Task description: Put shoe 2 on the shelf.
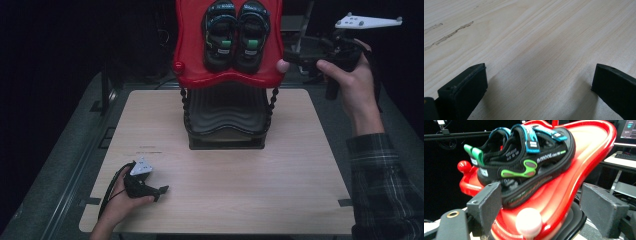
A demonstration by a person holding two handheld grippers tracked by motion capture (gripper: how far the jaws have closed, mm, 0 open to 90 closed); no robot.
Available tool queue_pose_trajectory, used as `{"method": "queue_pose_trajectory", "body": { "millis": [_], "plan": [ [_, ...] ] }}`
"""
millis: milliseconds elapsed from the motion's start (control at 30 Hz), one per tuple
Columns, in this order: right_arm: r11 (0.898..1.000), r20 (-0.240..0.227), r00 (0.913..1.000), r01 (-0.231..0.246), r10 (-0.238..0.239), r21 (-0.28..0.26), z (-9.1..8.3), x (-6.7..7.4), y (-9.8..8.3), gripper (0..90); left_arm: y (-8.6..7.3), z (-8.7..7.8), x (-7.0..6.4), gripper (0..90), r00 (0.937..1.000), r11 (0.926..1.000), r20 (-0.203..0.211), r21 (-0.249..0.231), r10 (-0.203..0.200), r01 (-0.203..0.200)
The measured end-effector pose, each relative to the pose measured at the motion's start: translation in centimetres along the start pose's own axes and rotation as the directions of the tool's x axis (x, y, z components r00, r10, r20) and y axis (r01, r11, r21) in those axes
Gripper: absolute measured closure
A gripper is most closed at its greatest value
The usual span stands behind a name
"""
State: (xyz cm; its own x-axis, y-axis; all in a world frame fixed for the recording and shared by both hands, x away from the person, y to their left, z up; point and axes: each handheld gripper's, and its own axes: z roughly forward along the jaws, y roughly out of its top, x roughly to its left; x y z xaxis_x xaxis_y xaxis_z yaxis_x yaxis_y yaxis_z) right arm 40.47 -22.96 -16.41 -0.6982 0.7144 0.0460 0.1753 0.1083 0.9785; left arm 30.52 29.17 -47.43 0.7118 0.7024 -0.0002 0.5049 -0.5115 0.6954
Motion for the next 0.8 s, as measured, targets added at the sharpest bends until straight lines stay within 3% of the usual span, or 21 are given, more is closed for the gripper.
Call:
{"method": "queue_pose_trajectory", "body": {
  "millis": [400, 800],
  "plan": [
    [1.0, 0.014, 0.9997, -0.019, 0.019, 0.008, -2.3, 0.0, -3.7, 17.0, 0.0, 0.0, 0.0, 0.0, 1.0, 1.0, 0.0, 0.0, 0.0, 0.0],
    [0.997, 0.028, 0.9989, -0.039, 0.037, 0.061, -4.1, 0.6, -9.6, 17.0, 0.0, 0.0, 0.0, 0.0, 1.0, 1.0, 0.001, 0.0, -0.001, 0.001]
  ]
}}
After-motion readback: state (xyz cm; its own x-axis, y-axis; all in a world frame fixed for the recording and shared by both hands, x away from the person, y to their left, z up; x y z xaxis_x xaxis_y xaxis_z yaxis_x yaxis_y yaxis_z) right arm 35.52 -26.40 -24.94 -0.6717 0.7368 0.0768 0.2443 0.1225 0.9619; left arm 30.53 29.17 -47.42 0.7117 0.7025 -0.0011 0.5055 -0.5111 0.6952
